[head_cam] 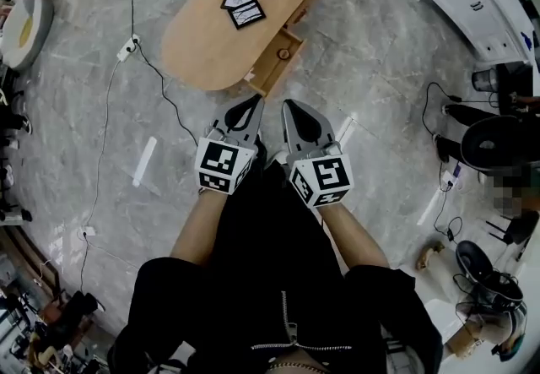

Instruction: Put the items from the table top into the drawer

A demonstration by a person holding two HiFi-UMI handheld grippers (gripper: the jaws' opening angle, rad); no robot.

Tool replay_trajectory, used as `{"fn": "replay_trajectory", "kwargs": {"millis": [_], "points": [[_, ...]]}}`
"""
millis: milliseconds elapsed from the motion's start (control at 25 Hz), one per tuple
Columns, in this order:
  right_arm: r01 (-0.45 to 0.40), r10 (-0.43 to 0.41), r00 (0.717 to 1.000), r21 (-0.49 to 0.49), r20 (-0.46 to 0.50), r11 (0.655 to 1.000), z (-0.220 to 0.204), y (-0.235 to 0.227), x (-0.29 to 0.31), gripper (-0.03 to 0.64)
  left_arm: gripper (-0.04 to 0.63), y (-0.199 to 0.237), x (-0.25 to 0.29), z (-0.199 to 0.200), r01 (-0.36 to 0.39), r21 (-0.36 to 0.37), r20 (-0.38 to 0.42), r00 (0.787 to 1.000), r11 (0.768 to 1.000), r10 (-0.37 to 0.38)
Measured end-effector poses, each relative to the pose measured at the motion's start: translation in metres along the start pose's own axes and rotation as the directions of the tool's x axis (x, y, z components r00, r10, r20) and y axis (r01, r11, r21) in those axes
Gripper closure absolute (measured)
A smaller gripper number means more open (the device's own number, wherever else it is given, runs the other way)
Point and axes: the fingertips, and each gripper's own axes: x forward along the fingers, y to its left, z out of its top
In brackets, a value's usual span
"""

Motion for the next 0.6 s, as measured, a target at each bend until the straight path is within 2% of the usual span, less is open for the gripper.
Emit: {"fn": "replay_trajectory", "kwargs": {"millis": [240,600], "points": [[-0.009,0.008,1.000,-0.012,-0.027,1.000,0.009,-0.026,0.046,0.607,0.581,0.037,0.044,0.007,-0.011,-0.025,-0.001,1.000,1.000,0.011],[0.024,-0.027,0.996,-0.032,-0.089,0.999,0.027,-0.070,0.156,0.607,0.581,0.133,0.127,0.003,-0.011,-0.064,-0.057,0.998,0.998,0.007]]}}
